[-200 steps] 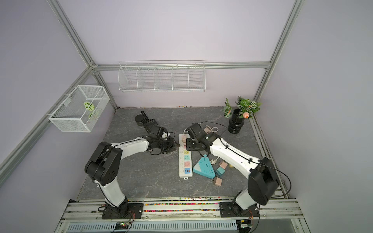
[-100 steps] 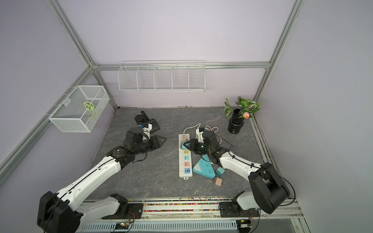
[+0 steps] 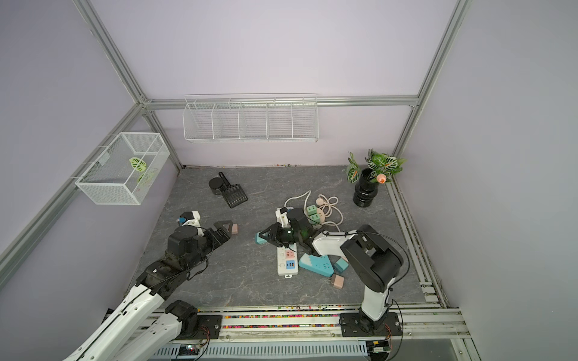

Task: Pull the plug off the socket
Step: Place the plug at the center of the board.

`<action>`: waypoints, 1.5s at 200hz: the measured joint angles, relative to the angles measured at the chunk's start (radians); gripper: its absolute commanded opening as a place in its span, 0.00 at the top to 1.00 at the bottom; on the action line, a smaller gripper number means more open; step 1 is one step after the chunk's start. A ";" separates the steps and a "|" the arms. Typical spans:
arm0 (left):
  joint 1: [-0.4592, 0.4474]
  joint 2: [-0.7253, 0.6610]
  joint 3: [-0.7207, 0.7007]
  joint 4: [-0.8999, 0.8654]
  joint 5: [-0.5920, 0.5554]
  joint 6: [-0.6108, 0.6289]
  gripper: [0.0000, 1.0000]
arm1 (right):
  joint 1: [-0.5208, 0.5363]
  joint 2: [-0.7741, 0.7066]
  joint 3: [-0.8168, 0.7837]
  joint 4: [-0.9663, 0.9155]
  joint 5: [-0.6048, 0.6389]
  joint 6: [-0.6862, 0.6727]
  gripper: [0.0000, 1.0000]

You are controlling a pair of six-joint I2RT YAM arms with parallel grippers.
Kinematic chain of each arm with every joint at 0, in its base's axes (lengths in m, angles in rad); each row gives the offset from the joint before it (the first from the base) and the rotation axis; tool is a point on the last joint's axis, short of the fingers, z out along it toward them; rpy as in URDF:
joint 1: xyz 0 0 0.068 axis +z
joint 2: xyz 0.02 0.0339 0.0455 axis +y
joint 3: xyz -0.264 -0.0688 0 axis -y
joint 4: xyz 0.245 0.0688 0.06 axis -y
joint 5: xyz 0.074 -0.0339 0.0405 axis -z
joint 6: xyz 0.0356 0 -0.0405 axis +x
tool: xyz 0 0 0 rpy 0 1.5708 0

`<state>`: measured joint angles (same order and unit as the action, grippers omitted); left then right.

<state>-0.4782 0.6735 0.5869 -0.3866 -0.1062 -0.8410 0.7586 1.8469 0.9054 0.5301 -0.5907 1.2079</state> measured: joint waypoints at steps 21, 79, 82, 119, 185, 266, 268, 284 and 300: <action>0.000 -0.042 0.000 -0.041 -0.041 -0.017 0.01 | 0.048 0.095 0.111 -0.037 -0.013 -0.001 0.75; 0.000 -0.162 0.000 -0.150 -0.120 -0.039 0.02 | 0.112 0.278 0.407 -0.219 -0.014 -0.036 0.72; 0.000 -0.167 0.000 -0.154 -0.122 -0.040 0.01 | 0.113 0.286 0.422 -0.229 -0.014 -0.037 0.71; 0.000 -0.199 0.000 -0.191 -0.135 -0.042 0.01 | 0.121 0.403 0.590 -0.353 -0.004 -0.046 0.69; 0.000 -0.219 0.000 -0.225 -0.137 -0.045 0.01 | 0.146 0.543 0.873 -0.663 0.032 -0.121 0.44; 0.000 -0.217 -0.050 -0.066 -0.032 -0.063 0.04 | 0.157 0.311 0.796 -0.997 0.241 -0.423 0.45; 0.000 -0.217 -0.053 -0.061 -0.028 -0.064 0.04 | 0.157 0.296 0.787 -0.998 0.249 -0.429 0.45; 0.000 -0.206 -0.083 -0.001 0.008 -0.071 0.05 | 0.155 0.141 0.685 -0.993 0.296 -0.483 0.46; 0.000 -0.182 -0.106 0.052 0.046 -0.083 0.05 | 0.148 -0.002 0.599 -0.982 0.346 -0.525 0.46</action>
<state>-0.4778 0.4919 0.4808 -0.3347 -0.0605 -0.9237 0.9062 1.8454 1.5043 -0.4519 -0.2443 0.6834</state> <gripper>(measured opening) 0.955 0.544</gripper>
